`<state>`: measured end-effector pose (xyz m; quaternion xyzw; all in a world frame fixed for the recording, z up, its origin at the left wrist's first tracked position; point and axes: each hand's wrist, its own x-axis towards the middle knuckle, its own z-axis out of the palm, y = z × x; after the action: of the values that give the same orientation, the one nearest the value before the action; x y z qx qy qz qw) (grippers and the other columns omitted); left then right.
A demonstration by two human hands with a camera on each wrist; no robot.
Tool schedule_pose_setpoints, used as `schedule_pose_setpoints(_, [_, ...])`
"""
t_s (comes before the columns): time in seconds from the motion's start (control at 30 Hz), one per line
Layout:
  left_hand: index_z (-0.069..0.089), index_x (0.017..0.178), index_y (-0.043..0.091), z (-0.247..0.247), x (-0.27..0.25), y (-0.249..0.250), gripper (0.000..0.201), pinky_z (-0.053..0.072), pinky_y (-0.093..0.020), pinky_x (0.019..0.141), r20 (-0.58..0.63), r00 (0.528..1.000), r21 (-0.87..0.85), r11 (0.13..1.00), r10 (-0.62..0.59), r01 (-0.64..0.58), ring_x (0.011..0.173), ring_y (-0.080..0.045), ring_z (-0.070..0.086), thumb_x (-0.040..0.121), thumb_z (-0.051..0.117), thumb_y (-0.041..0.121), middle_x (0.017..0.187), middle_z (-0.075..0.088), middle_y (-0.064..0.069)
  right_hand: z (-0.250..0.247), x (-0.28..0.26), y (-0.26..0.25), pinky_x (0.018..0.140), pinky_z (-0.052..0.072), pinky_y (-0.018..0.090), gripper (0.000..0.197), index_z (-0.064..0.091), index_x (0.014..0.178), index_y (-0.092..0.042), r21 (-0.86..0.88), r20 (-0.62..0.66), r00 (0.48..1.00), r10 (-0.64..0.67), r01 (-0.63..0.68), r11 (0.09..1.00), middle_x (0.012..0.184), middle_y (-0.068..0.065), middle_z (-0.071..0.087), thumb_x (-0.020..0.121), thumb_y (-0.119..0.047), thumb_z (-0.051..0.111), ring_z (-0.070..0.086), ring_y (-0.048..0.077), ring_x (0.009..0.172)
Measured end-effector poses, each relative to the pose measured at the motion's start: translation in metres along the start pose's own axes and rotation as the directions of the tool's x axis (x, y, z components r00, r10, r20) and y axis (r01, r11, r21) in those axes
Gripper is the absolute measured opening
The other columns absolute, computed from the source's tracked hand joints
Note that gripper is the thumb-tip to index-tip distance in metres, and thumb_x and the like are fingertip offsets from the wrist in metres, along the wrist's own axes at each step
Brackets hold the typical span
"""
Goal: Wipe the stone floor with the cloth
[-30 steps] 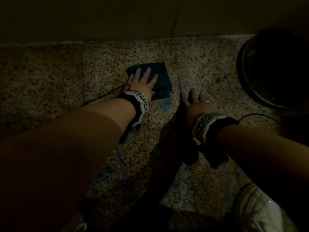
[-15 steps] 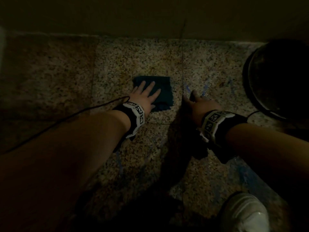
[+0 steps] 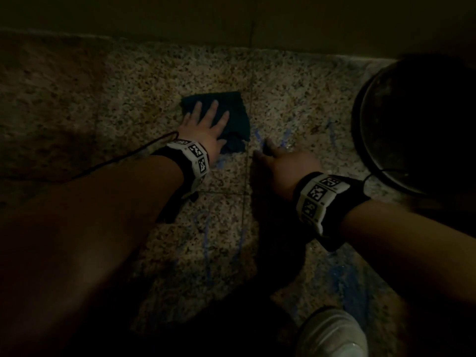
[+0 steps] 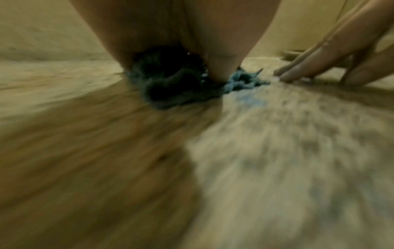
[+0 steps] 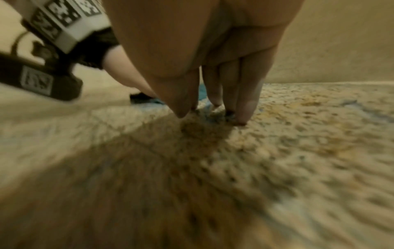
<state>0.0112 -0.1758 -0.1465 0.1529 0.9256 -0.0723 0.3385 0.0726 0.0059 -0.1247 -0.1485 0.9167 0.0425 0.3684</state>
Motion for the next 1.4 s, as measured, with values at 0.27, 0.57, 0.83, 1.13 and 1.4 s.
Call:
schedule_pose_setpoints(0.27, [-0.015, 0.150, 0.020, 0.006, -0.019, -0.019, 0.081, 0.002, -0.039, 0.118, -0.007, 0.996, -0.265, 0.961, -0.084, 0.079, 0.145, -0.028, -0.014, 0.098, 0.043, 0.042, 0.157, -0.020, -0.004, -0.048, 0.022, -0.010, 0.099, 0.039, 0.039, 0.045, 0.037, 0.143, -0.020, 0.143, -0.302, 0.953, 0.003, 0.042, 0.989, 0.149, 0.008, 0.035, 0.099, -0.028, 0.040, 0.039, 0.029, 0.130])
schedule_pose_setpoints(0.57, [-0.013, 0.150, 0.028, 0.033, -0.053, -0.075, 0.082, 0.010, -0.045, 0.118, 0.143, 0.937, -0.314, 0.883, -0.320, 0.350, 0.145, -0.030, -0.010, 0.095, 0.043, 0.049, 0.156, -0.025, -0.002, -0.061, 0.087, -0.065, 0.118, -0.004, 0.040, 0.074, -0.011, 0.151, -0.027, 0.061, 0.022, 0.982, -0.185, 0.184, 0.981, 0.156, 0.001, -0.025, 0.099, -0.051, 0.035, -0.019, 0.025, 0.145])
schedule_pose_setpoints(0.83, [-0.014, 0.150, 0.024, 0.023, -0.043, -0.059, 0.076, -0.003, -0.044, 0.116, 0.071, 0.962, -0.223, 0.935, -0.265, 0.275, 0.144, -0.030, -0.014, 0.097, 0.031, 0.054, 0.157, -0.021, -0.004, -0.030, 0.064, -0.051, 0.118, -0.007, 0.038, 0.061, -0.021, 0.148, -0.024, 0.021, 0.033, 0.994, -0.104, 0.103, 0.994, 0.153, 0.002, -0.032, 0.103, -0.043, 0.016, -0.025, 0.024, 0.143])
schedule_pose_setpoints(1.13, [-0.016, 0.149, 0.030, 0.015, -0.035, -0.029, 0.088, 0.000, -0.042, 0.117, 0.133, 0.983, -0.156, 0.976, -0.130, 0.150, 0.144, -0.025, -0.017, 0.090, 0.039, 0.065, 0.154, -0.029, 0.002, -0.012, 0.041, -0.023, 0.117, -0.008, 0.034, 0.061, -0.023, 0.147, -0.029, 0.013, 0.052, 0.996, -0.068, 0.067, 0.998, 0.152, -0.002, -0.034, 0.103, -0.044, 0.015, -0.027, 0.019, 0.142])
schedule_pose_setpoints(1.4, [-0.018, 0.149, 0.025, 0.008, -0.027, -0.025, 0.098, -0.002, -0.042, 0.117, 0.144, 0.977, -0.132, 0.975, -0.158, 0.177, 0.144, -0.029, -0.019, 0.085, 0.041, 0.071, 0.155, -0.027, -0.003, -0.041, 0.067, -0.016, 0.118, -0.005, 0.036, 0.060, -0.017, 0.150, -0.025, 0.172, -0.010, 0.994, 0.104, -0.101, 0.980, 0.154, -0.001, -0.029, 0.104, -0.041, 0.018, -0.022, 0.022, 0.144])
